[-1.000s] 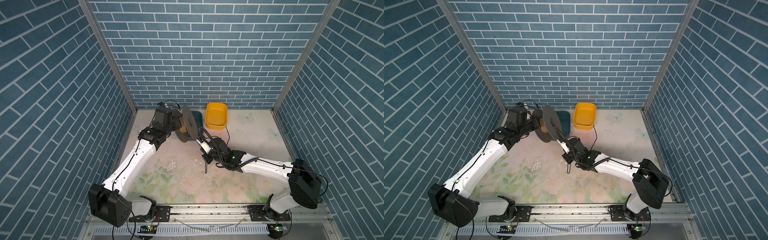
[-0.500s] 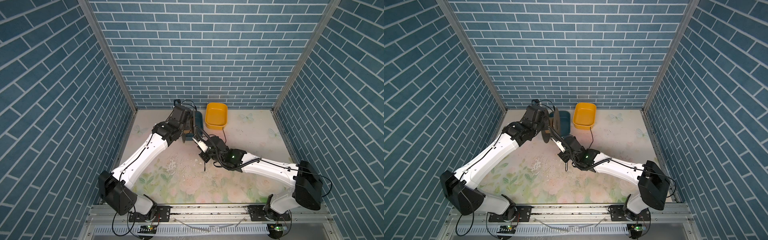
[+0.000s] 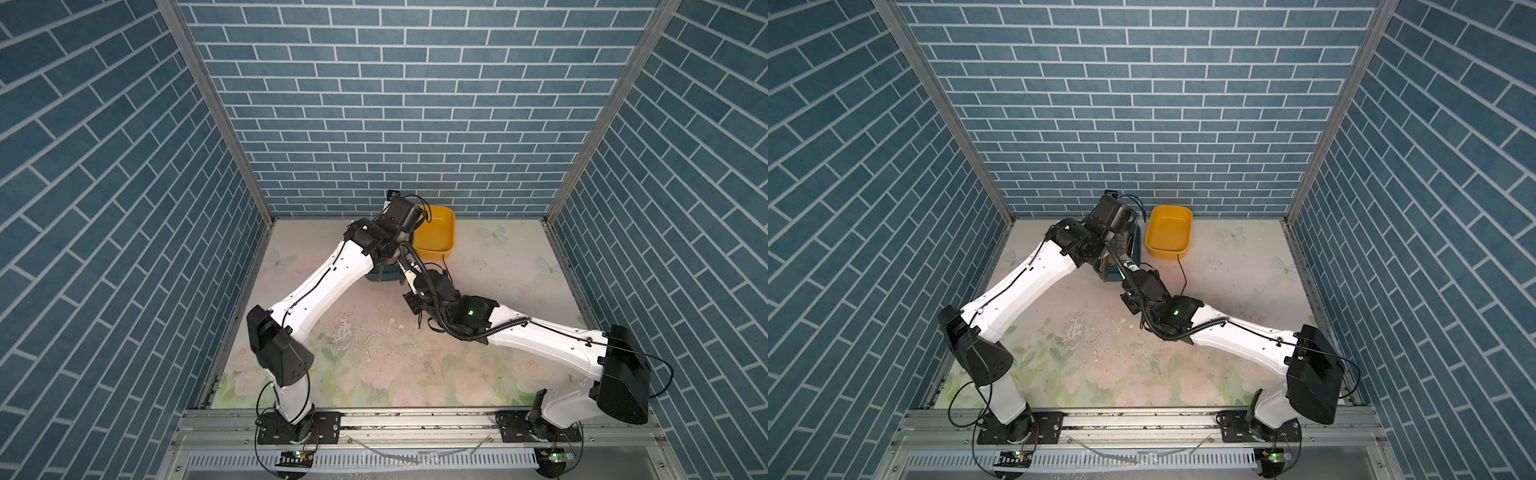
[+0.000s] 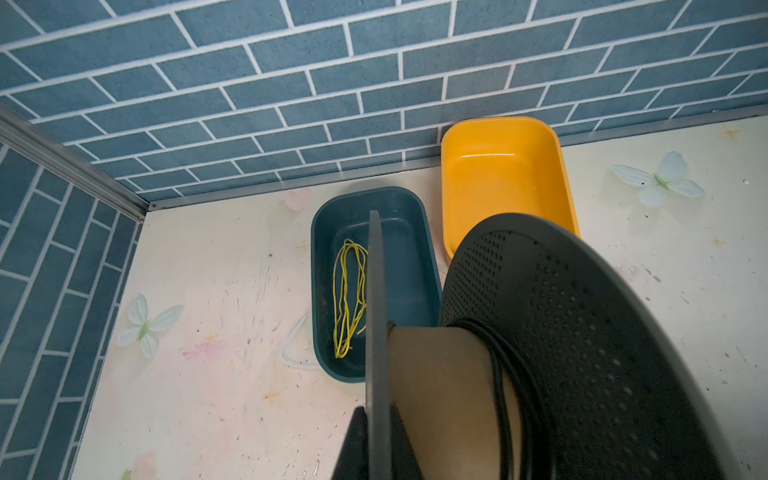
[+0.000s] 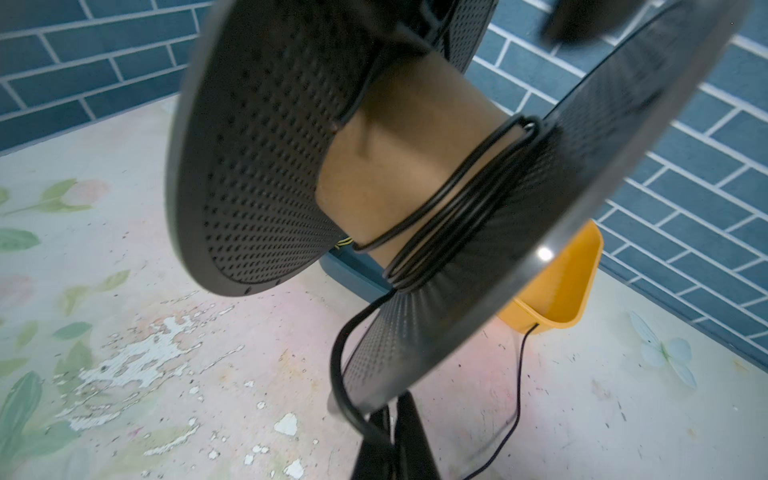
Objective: Wrap the cables
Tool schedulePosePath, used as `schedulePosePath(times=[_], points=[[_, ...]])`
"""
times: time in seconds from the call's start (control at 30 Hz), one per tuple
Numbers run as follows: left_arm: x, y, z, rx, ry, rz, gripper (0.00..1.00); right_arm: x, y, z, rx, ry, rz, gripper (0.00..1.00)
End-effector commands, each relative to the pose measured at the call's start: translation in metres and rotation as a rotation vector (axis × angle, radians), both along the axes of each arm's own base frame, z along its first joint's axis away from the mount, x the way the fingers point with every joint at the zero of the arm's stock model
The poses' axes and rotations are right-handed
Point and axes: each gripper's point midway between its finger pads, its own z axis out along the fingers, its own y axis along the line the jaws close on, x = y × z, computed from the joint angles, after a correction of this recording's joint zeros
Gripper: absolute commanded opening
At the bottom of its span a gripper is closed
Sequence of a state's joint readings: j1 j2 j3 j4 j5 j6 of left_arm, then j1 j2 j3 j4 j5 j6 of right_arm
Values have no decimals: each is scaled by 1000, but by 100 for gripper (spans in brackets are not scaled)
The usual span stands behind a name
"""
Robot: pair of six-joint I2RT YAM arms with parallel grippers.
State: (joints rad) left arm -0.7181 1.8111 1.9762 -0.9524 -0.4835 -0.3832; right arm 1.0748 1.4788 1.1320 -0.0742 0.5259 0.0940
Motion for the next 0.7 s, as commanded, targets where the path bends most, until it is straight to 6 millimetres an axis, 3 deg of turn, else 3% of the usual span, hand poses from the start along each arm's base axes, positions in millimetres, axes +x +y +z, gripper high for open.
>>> schedulePosePath(times=[0.0,0.67], points=[[-22,-6,-9,114,92,-66,0,20,-21,49,154,-112,-175,0],[-39,-41,-17,148,153,-165,0,36,-64,74,102,-217,-325,0]])
